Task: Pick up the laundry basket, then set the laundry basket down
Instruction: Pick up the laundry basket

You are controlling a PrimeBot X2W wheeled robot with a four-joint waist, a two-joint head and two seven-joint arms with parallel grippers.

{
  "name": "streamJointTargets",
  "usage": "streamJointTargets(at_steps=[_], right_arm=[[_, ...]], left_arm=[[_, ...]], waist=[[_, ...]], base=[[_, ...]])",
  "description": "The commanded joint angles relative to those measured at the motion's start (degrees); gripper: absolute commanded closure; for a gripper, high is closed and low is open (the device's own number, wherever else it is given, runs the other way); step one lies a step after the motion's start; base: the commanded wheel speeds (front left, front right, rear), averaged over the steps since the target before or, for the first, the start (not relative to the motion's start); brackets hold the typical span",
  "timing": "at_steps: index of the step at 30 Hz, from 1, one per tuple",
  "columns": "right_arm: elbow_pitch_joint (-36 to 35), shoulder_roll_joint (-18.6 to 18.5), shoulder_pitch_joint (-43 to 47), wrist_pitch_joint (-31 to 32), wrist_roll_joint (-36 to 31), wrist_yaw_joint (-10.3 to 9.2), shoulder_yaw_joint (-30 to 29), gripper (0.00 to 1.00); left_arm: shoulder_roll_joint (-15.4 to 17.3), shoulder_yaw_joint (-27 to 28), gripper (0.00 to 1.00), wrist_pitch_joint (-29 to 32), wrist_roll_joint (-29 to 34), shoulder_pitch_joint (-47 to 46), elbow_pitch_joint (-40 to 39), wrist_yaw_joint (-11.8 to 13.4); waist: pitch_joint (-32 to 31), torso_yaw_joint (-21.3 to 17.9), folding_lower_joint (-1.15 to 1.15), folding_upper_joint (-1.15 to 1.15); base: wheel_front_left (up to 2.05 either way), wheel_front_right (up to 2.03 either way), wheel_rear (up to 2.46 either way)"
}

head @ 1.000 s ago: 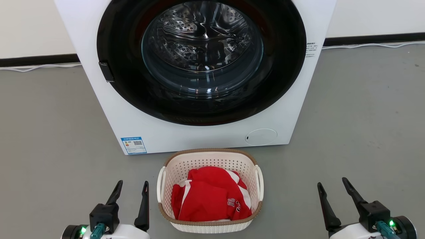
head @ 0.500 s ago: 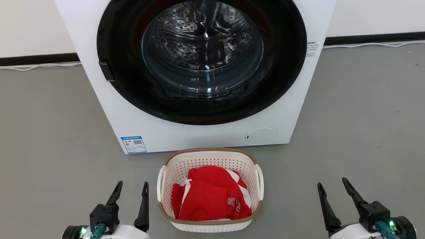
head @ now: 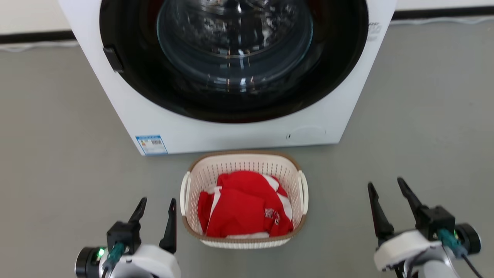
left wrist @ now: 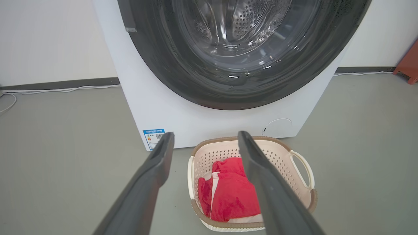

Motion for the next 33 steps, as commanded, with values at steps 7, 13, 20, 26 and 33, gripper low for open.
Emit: streamJointTargets(at_steps=[7, 13, 20, 26, 33], right_arm=[[4.01, 0.11, -8.70, -0.81, 0.49, 0.35, 1.00, 0.00], [13.45, 0.34, -16.47, -0.81, 0.97, 0.35, 0.27, 0.00], [24.74, 0.27, -26.22, -0.81, 0.66, 0.35, 2.04, 0.00], [31.55, -0.04, -32.72, -0.81, 0.61, 0.35, 4.28, 0.00], [35.47, -0.01, -37.44, -0.81, 1.60, 0.35, 6.10, 0.00]], left_arm=[[0.59, 0.62, 0.00, -0.52, -0.40, -9.85, 4.23, -0.06], [0.59, -0.35, 0.00, -0.52, -0.64, -18.40, 10.83, -0.04], [0.59, -1.80, 0.00, -0.52, -0.08, -29.50, 22.85, 0.04], [0.59, -2.36, 0.00, -0.52, -0.42, -38.30, 33.23, 0.07], [0.76, -2.67, 0.00, -0.52, -0.52, -44.73, 38.01, 0.35]], waist=[[7.80, 0.71, 0.00, 0.00], [14.91, 1.32, 0.00, 0.00], [23.79, 2.03, 0.00, 0.00], [29.98, 2.54, 0.00, 0.00], [34.17, 3.15, 0.00, 0.00]], base=[[0.00, 0.00, 0.00], [0.00, 0.00, 0.00], [0.00, 0.00, 0.00], [0.00, 0.00, 0.00], [0.00, 0.00, 0.00]])
